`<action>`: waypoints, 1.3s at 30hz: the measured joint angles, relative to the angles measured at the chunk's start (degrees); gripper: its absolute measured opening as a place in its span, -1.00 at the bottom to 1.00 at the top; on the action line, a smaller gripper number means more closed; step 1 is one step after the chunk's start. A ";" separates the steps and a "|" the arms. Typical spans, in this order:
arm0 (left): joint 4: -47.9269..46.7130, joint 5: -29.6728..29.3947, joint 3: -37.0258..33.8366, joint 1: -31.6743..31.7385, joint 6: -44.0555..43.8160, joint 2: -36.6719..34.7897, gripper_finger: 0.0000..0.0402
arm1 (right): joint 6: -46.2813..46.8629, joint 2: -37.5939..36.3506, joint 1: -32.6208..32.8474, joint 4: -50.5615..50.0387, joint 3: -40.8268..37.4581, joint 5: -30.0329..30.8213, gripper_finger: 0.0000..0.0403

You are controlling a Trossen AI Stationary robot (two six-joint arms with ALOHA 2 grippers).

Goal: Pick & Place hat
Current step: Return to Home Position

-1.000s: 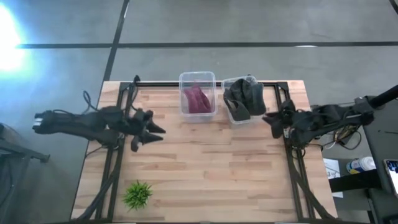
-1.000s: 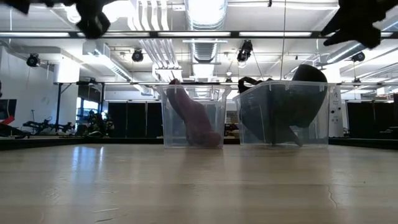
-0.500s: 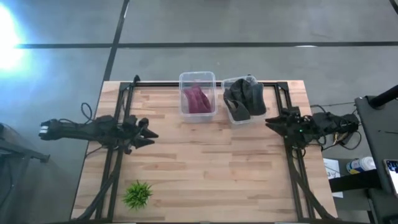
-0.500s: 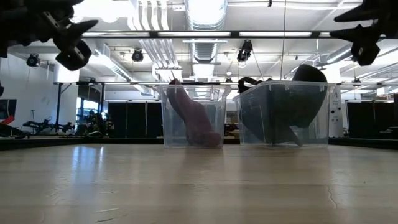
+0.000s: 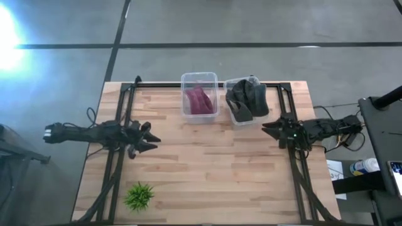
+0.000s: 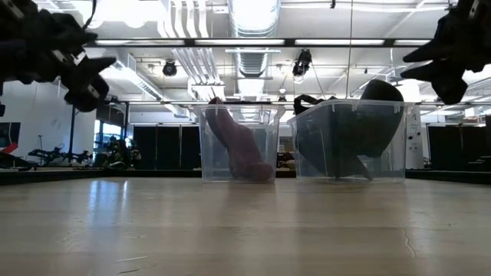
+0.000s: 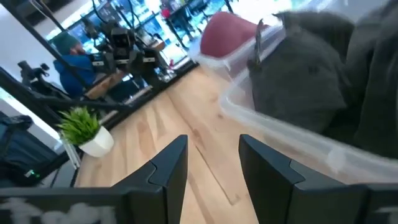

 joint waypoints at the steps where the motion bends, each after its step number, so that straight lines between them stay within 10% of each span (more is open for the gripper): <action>1: -2.38 0.01 0.09 0.00 -0.03 0.22 -0.18 | 0.47 -0.04 0.00 0.58 -0.80 -0.06 -0.30; 18: -8.50 -0.27 0.09 1.14 0.64 -8.44 -0.18 | 0.64 1.31 0.00 2.04 -5.61 -0.20 -0.30; 29: -8.15 2.12 -0.11 6.30 27.69 -10.00 -0.18 | 0.62 1.38 0.00 1.88 -5.29 -0.18 -0.30; 39: -8.07 -0.61 -0.18 6.73 26.89 -10.00 -0.18 | 0.63 1.40 0.00 1.88 -5.29 -0.17 -0.30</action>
